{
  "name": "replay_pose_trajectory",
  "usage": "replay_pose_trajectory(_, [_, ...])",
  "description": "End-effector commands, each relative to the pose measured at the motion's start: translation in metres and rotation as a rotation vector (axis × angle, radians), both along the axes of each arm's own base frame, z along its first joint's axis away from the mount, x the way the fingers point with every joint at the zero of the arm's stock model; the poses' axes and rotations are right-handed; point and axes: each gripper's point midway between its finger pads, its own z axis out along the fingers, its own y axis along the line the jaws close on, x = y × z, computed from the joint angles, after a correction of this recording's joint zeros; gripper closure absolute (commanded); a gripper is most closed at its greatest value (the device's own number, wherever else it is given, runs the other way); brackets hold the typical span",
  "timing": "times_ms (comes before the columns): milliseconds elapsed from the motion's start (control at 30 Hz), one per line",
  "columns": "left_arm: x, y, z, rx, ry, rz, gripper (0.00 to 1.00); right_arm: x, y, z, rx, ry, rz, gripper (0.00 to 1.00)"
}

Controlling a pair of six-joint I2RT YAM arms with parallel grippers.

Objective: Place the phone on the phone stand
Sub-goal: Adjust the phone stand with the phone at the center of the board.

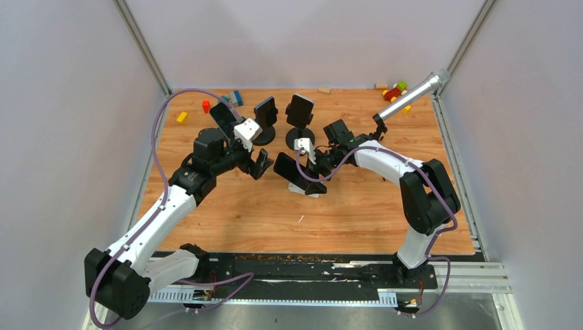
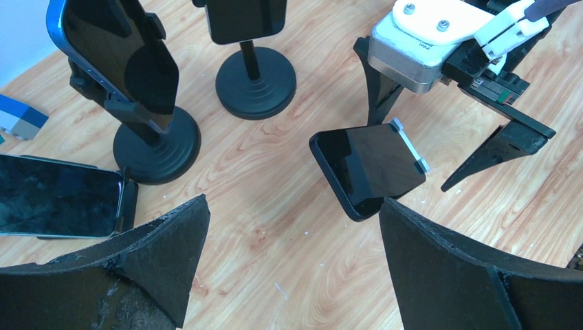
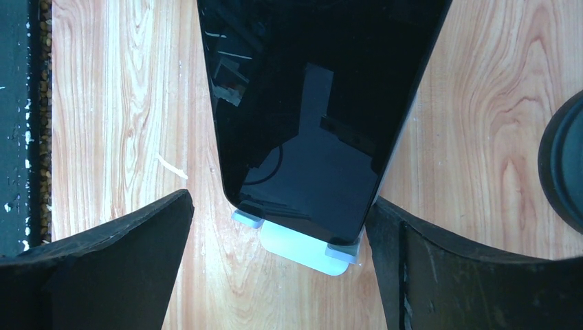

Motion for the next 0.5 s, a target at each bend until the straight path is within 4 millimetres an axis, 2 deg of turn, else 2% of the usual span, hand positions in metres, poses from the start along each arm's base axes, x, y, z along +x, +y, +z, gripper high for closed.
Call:
replay_pose_trajectory(0, [0.003,-0.004,0.010,-0.033,-0.029,-0.012,0.00,-0.013,-0.003,0.004,0.004,0.033,-0.001,0.04])
replay_pose_trajectory(467, [0.004,-0.006,0.008,-0.035,-0.022,-0.016,0.00,-0.034,-0.009,-0.001,0.005,0.108,-0.008,0.05])
